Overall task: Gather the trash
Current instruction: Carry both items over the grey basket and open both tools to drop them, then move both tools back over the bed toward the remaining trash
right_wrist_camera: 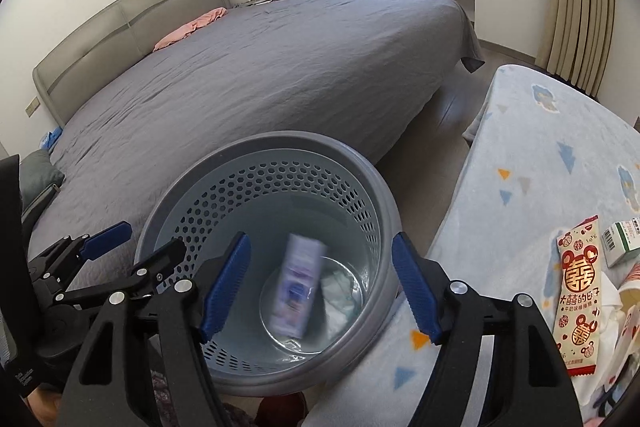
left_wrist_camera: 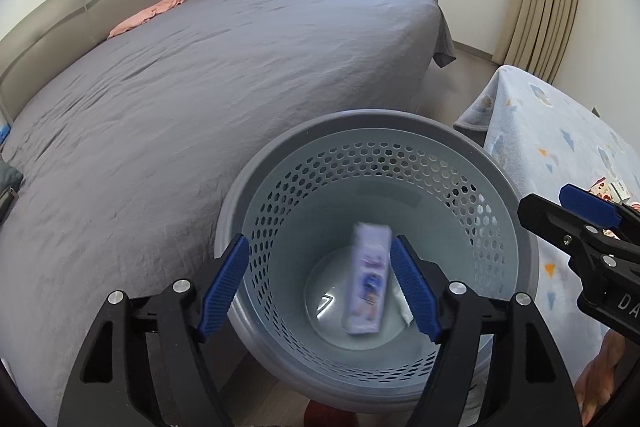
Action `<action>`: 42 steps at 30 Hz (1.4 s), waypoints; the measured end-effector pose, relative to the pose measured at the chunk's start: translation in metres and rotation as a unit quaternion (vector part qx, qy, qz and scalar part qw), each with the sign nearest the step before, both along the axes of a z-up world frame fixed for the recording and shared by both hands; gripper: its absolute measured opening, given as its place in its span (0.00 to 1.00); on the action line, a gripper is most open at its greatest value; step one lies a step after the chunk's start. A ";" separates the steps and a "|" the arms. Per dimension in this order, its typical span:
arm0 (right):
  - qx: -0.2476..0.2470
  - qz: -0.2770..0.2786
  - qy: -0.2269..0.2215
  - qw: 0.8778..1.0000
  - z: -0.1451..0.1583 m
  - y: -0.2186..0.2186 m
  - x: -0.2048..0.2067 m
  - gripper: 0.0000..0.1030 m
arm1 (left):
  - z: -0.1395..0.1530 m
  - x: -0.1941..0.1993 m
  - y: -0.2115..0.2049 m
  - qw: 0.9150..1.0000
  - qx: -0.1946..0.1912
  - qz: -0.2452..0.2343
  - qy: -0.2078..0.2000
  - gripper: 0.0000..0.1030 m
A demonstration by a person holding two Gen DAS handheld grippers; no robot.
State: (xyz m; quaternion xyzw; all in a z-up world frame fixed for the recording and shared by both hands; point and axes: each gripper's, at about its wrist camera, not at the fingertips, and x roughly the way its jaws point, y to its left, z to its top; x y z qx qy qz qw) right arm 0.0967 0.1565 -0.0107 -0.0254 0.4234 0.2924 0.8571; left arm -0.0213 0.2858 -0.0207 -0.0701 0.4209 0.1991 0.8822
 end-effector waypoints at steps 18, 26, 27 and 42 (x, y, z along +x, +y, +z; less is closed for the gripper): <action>0.003 -0.019 0.008 1.000 -0.002 -0.018 -0.011 0.68 | 0.005 -0.008 -0.012 1.000 0.019 -0.006 -0.008 0.76; -0.003 -0.050 0.013 0.999 0.000 -0.064 -0.023 0.68 | 0.013 -0.006 -0.033 0.999 0.020 -0.030 -0.017 0.79; -0.004 -0.058 0.012 0.998 0.002 -0.074 -0.024 0.68 | 0.014 -0.005 -0.037 0.999 0.022 -0.034 -0.018 0.79; -0.015 -0.172 -0.009 0.985 0.025 -0.210 -0.044 0.68 | 0.035 0.010 -0.129 0.989 0.008 -0.142 -0.035 0.79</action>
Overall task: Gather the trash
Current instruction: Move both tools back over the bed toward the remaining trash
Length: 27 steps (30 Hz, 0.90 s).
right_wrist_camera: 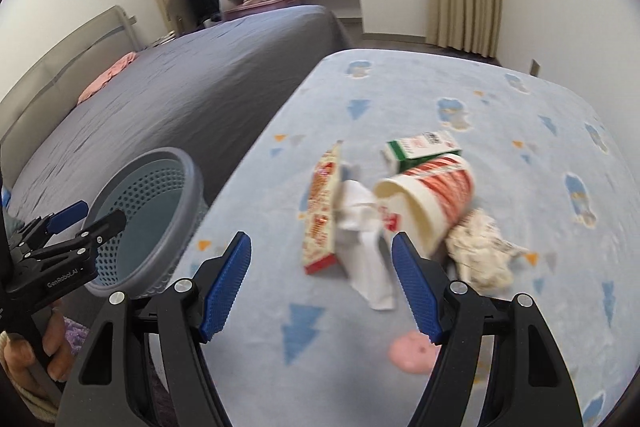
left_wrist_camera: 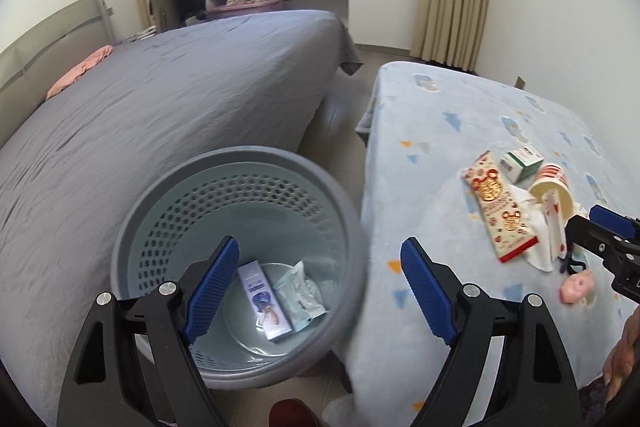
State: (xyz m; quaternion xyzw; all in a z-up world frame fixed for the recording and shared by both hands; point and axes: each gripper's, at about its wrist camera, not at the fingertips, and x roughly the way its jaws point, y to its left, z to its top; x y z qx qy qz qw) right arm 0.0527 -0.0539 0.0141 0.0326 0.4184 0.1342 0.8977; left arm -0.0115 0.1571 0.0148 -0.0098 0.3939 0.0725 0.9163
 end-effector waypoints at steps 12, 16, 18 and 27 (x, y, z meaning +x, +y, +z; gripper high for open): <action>0.012 -0.070 -0.013 0.997 -0.010 -0.084 -0.027 0.68 | -0.001 0.011 -0.070 0.998 0.004 -0.057 0.003 0.79; 0.017 -0.095 -0.020 0.995 -0.011 -0.108 -0.034 0.68 | -0.001 0.014 -0.090 0.997 0.005 -0.072 0.001 0.79; 0.019 -0.107 -0.023 0.994 -0.011 -0.121 -0.037 0.68 | -0.001 0.016 -0.098 0.997 0.006 -0.077 0.002 0.79; 0.016 -0.143 -0.015 0.989 -0.024 -0.158 -0.046 0.68 | -0.010 0.024 -0.136 0.995 0.009 -0.102 0.008 0.79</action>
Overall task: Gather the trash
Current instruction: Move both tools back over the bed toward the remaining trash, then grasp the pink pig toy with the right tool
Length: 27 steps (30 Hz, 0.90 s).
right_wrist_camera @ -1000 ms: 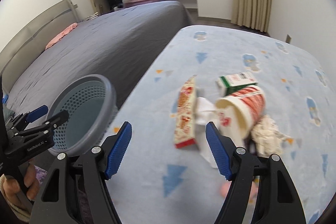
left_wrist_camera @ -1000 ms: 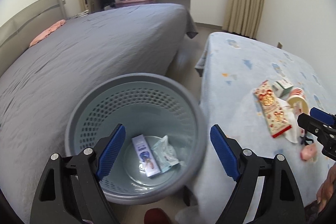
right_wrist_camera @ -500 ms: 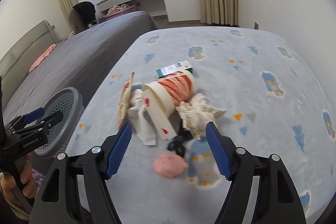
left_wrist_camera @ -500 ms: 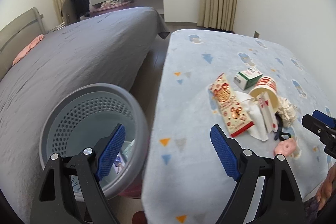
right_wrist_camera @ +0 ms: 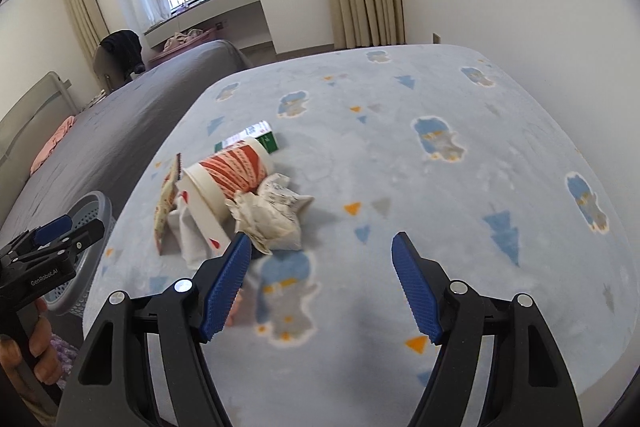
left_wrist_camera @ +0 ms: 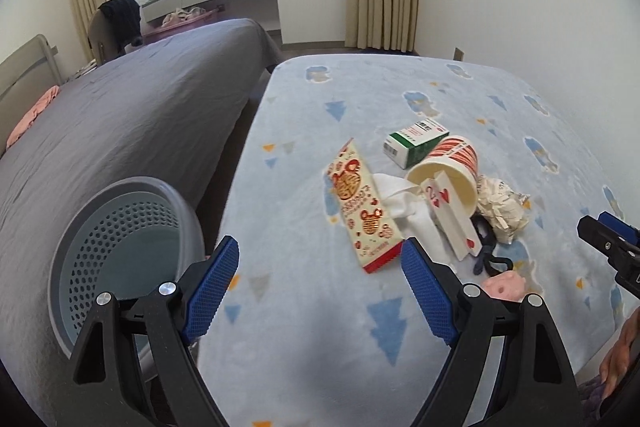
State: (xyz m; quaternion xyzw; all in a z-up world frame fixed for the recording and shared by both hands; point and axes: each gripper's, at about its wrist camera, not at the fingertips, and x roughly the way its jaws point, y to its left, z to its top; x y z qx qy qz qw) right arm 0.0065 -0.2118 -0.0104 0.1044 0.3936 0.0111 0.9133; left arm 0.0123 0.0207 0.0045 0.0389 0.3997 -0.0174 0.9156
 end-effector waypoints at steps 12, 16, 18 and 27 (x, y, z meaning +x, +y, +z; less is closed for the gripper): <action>0.008 0.047 0.027 0.998 -0.023 0.028 -0.003 0.68 | -0.016 0.004 -0.011 1.000 0.009 0.002 0.005 0.79; 0.006 0.064 0.036 0.997 -0.033 0.045 0.000 0.68 | -0.021 0.004 -0.003 1.000 0.012 0.011 0.007 0.79; 0.009 0.069 0.041 0.997 -0.037 0.051 0.002 0.68 | -0.023 0.004 0.003 1.000 0.011 0.017 0.007 0.79; -0.009 0.084 0.058 0.995 -0.053 0.083 0.009 0.68 | -0.028 0.001 0.019 0.999 0.007 0.032 0.014 0.79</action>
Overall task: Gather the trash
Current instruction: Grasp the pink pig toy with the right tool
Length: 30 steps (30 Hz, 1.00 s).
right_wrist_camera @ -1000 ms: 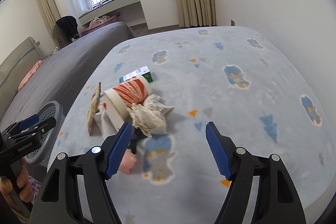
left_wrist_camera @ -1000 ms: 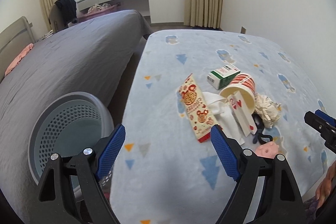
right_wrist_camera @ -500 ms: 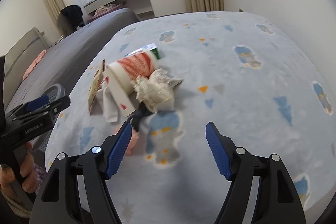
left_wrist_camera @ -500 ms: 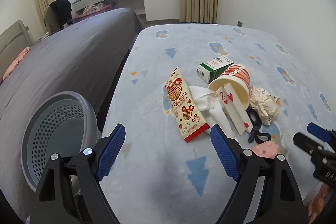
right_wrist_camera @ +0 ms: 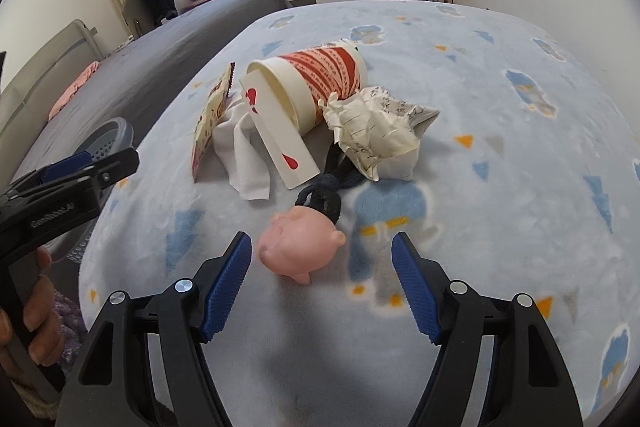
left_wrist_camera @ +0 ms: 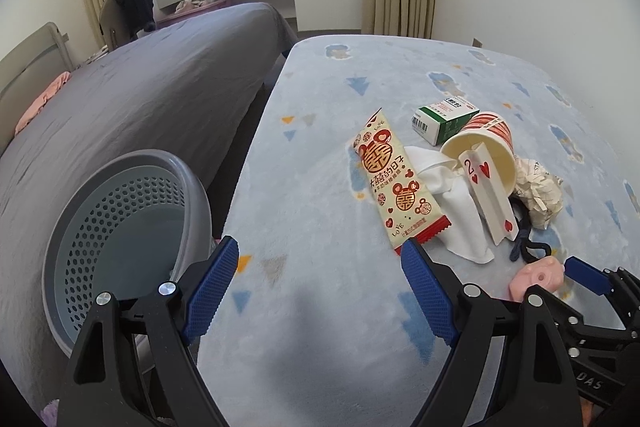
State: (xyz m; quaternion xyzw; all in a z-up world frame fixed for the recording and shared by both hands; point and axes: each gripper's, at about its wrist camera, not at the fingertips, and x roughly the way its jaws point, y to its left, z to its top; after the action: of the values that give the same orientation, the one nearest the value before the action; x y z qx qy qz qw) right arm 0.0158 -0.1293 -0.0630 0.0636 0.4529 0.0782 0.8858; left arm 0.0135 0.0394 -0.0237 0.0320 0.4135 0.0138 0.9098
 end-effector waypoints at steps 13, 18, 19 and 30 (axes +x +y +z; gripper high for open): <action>0.000 0.016 0.008 1.000 -0.005 0.013 0.007 0.41 | -0.001 -0.003 0.003 1.000 0.000 -0.003 0.002 0.80; 0.002 0.012 0.000 1.000 0.000 0.010 0.001 0.41 | -0.002 -0.003 0.001 1.000 -0.001 -0.005 0.004 0.80; 0.005 0.011 -0.001 1.000 0.001 0.008 0.001 0.41 | -0.003 -0.003 0.000 1.000 -0.002 -0.005 0.004 0.80; 0.014 -0.030 -0.019 0.999 0.013 -0.028 -0.011 0.41 | -0.002 -0.008 -0.014 1.000 0.000 -0.019 0.001 0.81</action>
State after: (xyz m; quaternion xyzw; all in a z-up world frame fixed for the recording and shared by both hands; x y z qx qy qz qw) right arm 0.0048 -0.1568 -0.0499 0.0882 0.4324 0.0594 0.8954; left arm 0.0057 0.0250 -0.0255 0.0396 0.4141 -0.0031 0.9094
